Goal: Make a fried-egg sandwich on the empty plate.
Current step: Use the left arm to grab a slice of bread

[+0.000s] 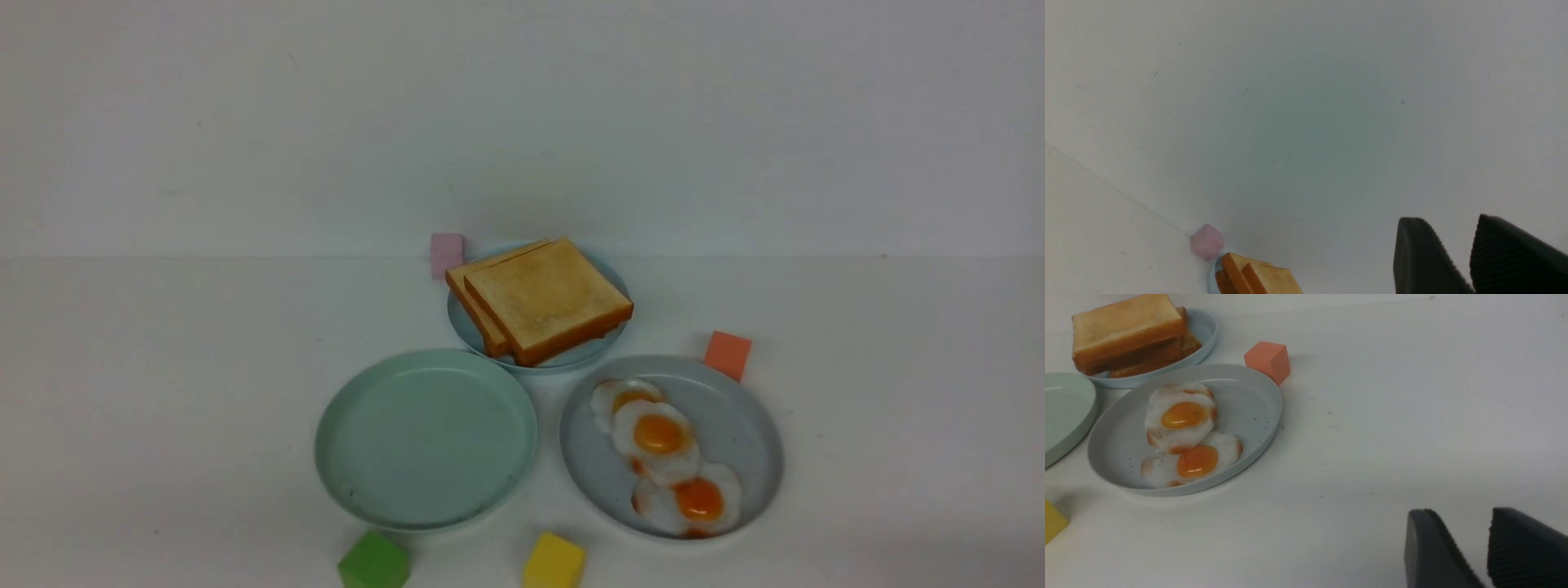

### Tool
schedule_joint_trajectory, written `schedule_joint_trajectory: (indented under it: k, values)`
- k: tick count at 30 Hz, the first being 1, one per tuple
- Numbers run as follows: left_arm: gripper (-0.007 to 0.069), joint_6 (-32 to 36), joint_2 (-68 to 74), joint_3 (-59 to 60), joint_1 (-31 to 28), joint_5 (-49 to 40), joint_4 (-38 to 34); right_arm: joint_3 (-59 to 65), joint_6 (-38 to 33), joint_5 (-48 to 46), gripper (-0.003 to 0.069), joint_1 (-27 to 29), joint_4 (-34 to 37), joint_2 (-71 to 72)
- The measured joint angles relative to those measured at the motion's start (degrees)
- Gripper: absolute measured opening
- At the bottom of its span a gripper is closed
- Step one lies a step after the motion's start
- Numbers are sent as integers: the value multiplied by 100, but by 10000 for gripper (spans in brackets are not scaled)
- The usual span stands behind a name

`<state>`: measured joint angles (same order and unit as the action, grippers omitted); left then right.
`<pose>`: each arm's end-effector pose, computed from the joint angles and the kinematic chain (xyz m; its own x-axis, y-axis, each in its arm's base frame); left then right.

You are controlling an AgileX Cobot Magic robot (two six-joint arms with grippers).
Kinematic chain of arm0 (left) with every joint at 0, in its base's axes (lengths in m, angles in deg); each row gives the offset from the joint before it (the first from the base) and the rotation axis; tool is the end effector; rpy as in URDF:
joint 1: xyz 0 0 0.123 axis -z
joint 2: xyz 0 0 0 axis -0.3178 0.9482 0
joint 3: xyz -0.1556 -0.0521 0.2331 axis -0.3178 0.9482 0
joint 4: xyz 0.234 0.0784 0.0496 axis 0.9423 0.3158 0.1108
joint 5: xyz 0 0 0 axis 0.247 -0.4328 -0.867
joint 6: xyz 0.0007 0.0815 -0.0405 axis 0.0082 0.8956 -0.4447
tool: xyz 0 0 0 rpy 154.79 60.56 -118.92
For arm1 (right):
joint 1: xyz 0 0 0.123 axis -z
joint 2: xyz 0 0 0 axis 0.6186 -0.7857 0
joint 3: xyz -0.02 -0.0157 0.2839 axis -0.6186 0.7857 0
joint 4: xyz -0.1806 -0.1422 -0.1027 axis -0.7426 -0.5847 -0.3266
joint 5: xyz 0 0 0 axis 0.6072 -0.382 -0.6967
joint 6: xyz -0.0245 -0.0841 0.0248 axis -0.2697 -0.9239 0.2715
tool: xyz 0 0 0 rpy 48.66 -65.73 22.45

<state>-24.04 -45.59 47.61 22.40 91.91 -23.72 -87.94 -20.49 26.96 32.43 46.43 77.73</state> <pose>0.0517 -0.0185 0.2362 0.0175 -0.7589 -0.6509 0.3689 0.6100 -0.7013 0.0518 0.0047 0.1734 -0.3096 0.0773 -0.9477 -0.0611 0.9930 0.1009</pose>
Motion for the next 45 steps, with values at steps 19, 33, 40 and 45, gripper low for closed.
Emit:
schedule_joint_trajectory:
  k: [19,33,40,45]
  values:
    - [-13,-4772,5748,-3473,-6,2213,6515,0,0,0,241,0,0,0]
    - [-13,292,6322,-3534,399,-359,2251,1,0,6,241,1,0,0]
    - [-13,8446,6747,-4228,1361,-4310,-4008,1,0,6,241,6,0,0]
    - [-13,10141,6971,-4908,1457,-5063,-6284,1,0,6,241,6,0,0]
